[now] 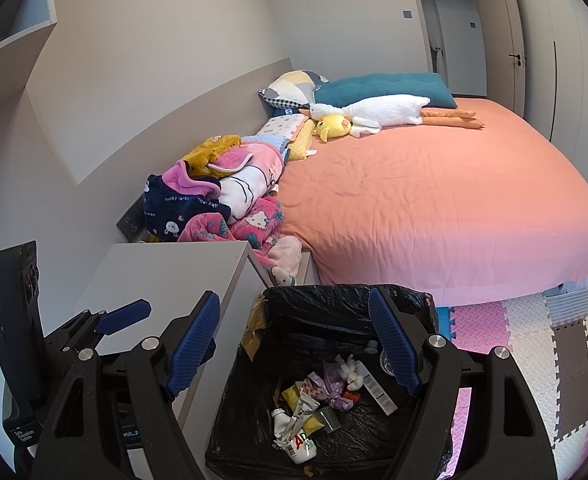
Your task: Collect trash
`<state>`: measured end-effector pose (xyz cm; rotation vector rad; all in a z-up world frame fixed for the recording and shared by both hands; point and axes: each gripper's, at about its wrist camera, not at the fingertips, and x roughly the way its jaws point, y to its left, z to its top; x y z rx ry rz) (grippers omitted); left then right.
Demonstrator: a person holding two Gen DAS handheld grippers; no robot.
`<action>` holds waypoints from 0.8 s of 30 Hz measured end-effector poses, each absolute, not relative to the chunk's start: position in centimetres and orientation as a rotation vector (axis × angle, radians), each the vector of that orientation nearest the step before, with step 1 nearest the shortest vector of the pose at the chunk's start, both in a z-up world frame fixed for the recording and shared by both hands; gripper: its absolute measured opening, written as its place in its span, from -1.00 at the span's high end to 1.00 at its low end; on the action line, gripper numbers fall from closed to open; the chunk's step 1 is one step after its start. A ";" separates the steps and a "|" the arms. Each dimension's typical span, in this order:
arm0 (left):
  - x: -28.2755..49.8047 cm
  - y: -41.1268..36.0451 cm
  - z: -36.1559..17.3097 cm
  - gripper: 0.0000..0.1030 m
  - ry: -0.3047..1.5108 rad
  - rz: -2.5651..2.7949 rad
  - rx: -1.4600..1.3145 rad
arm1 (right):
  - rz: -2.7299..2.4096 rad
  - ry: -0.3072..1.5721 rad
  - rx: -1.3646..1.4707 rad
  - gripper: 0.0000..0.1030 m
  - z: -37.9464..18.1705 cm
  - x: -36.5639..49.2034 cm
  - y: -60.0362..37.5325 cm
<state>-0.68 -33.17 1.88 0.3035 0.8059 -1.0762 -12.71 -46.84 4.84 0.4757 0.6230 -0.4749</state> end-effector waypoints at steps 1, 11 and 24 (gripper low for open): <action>-0.7 -33.2 1.9 -0.87 0.807 -1.079 0.304 | -0.475 0.623 0.475 -0.50 4.8 -12.7 -46.9; -0.6 -33.4 1.5 -0.87 0.825 -1.073 0.302 | -0.473 0.623 0.475 -0.50 4.8 -12.7 -46.8; -0.6 -33.3 1.6 -0.87 0.805 -1.046 0.315 | -0.470 0.624 0.475 -0.50 4.8 -12.5 -46.9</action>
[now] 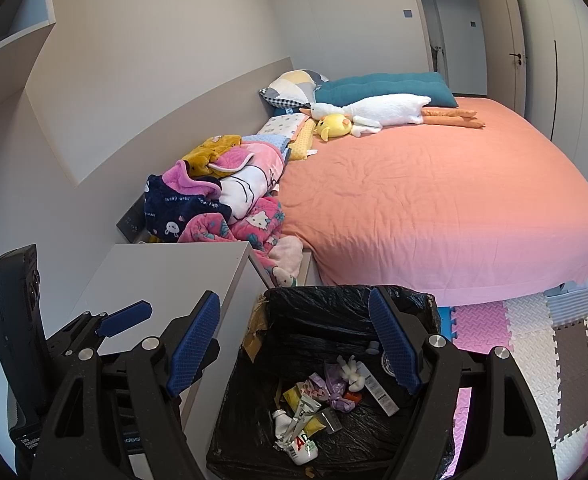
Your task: Collect trash
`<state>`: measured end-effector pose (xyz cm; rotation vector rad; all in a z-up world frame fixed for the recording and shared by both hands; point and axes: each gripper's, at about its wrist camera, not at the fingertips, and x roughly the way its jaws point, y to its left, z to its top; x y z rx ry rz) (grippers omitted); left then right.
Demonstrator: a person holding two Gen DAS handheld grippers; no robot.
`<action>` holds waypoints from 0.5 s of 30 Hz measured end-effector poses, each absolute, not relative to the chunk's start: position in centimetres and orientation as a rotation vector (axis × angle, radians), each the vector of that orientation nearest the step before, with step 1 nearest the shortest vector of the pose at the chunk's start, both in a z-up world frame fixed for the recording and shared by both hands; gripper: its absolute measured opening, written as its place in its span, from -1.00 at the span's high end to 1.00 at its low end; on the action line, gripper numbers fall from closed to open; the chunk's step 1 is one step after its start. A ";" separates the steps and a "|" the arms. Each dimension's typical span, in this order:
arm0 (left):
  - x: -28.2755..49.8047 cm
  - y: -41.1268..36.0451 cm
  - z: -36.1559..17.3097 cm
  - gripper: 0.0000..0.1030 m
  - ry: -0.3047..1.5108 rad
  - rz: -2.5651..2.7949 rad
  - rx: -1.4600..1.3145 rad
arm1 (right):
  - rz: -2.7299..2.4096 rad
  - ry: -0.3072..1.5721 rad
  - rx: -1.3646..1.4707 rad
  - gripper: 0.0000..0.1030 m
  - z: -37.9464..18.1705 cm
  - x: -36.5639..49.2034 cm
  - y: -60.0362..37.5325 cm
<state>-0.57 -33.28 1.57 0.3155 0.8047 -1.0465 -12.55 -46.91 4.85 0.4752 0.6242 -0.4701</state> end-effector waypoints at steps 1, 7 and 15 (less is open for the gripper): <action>-0.4 -33.3 1.5 -0.87 0.812 -1.041 0.312 | -0.469 0.625 0.475 -0.50 4.8 -12.5 -47.0; -0.4 -33.3 1.5 -0.87 0.814 -1.031 0.319 | -0.463 0.625 0.476 -0.50 4.8 -12.3 -47.2; -0.4 -33.1 1.5 -0.87 0.822 -1.026 0.317 | -0.450 0.629 0.473 -0.50 4.7 -12.2 -47.0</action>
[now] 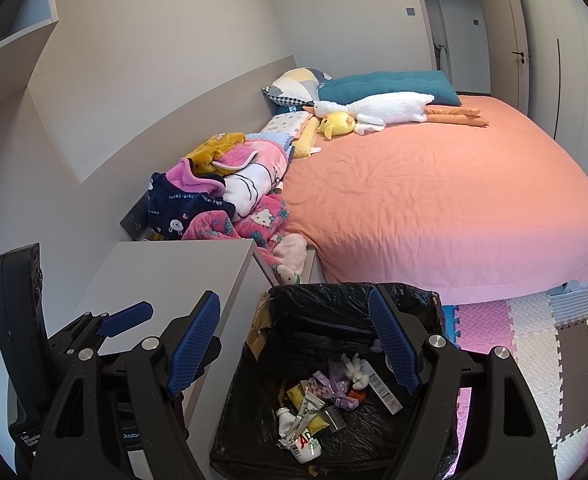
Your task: Collect trash
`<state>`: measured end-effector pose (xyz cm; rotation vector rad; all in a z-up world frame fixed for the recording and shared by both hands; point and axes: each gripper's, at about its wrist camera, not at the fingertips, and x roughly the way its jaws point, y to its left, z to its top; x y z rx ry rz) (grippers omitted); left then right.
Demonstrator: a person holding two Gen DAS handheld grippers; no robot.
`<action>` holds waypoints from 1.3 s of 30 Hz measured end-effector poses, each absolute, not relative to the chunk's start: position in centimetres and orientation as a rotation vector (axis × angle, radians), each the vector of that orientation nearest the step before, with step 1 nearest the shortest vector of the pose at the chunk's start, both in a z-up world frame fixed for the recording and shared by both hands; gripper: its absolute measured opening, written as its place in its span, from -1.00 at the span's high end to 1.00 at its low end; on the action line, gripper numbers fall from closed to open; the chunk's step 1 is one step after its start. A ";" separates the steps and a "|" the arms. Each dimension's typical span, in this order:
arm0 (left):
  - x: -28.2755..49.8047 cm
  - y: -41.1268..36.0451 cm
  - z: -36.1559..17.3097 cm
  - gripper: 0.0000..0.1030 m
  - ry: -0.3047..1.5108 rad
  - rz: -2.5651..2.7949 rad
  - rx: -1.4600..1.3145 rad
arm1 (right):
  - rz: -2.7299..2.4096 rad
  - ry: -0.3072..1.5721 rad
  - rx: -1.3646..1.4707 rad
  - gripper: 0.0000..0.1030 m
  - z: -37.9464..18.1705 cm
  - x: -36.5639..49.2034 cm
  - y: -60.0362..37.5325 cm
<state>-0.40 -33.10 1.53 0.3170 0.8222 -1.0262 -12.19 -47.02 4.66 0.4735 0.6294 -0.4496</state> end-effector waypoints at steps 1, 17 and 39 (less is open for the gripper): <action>-0.4 -33.1 1.5 -0.87 0.823 -1.026 0.316 | -0.447 0.630 0.473 -0.50 4.7 -12.2 -47.0; -0.8 -32.7 1.5 -0.87 0.823 -1.021 0.324 | -0.420 0.637 0.464 -0.50 4.6 -12.1 -47.0; -1.2 -32.0 2.3 -0.87 0.790 -0.991 0.309 | -0.426 0.613 0.421 -0.50 5.7 -13.2 -46.1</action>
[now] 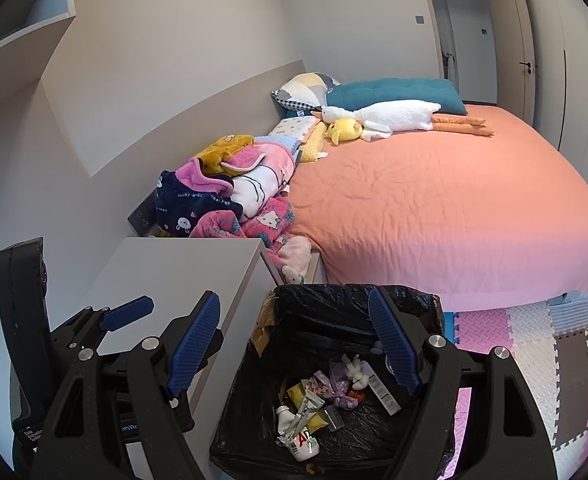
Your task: Collect trash
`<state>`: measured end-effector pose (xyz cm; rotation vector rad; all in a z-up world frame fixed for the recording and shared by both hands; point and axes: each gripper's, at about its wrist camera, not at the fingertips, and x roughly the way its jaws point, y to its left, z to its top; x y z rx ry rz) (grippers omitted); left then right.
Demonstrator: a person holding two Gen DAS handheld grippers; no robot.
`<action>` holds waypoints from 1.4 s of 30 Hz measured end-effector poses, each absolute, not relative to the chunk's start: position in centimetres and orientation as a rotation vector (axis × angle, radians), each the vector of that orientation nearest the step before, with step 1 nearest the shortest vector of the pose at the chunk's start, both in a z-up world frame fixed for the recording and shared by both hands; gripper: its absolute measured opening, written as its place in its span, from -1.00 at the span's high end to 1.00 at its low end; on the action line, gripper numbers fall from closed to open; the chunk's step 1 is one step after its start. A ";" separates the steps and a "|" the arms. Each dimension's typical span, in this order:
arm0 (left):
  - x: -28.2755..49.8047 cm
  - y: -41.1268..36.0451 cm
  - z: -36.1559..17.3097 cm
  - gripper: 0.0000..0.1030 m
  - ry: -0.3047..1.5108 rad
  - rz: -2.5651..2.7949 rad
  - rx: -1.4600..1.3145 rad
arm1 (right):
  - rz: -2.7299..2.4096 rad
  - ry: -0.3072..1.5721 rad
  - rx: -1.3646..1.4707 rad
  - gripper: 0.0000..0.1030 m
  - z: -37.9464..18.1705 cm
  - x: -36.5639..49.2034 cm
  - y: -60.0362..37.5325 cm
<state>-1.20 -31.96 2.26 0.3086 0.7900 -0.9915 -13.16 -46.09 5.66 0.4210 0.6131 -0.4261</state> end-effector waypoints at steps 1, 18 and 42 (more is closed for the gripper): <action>-1.2 -31.9 2.3 -0.87 0.792 -0.989 0.306 | -0.428 0.610 0.415 -0.50 5.8 -13.3 -46.0; -2.1 -31.3 3.1 -0.87 0.778 -1.006 0.302 | -0.424 0.589 0.413 -0.50 7.1 -14.3 -45.3; -2.8 -30.9 3.6 -0.87 0.777 -1.023 0.286 | -0.426 0.580 0.407 -0.50 7.7 -14.8 -44.7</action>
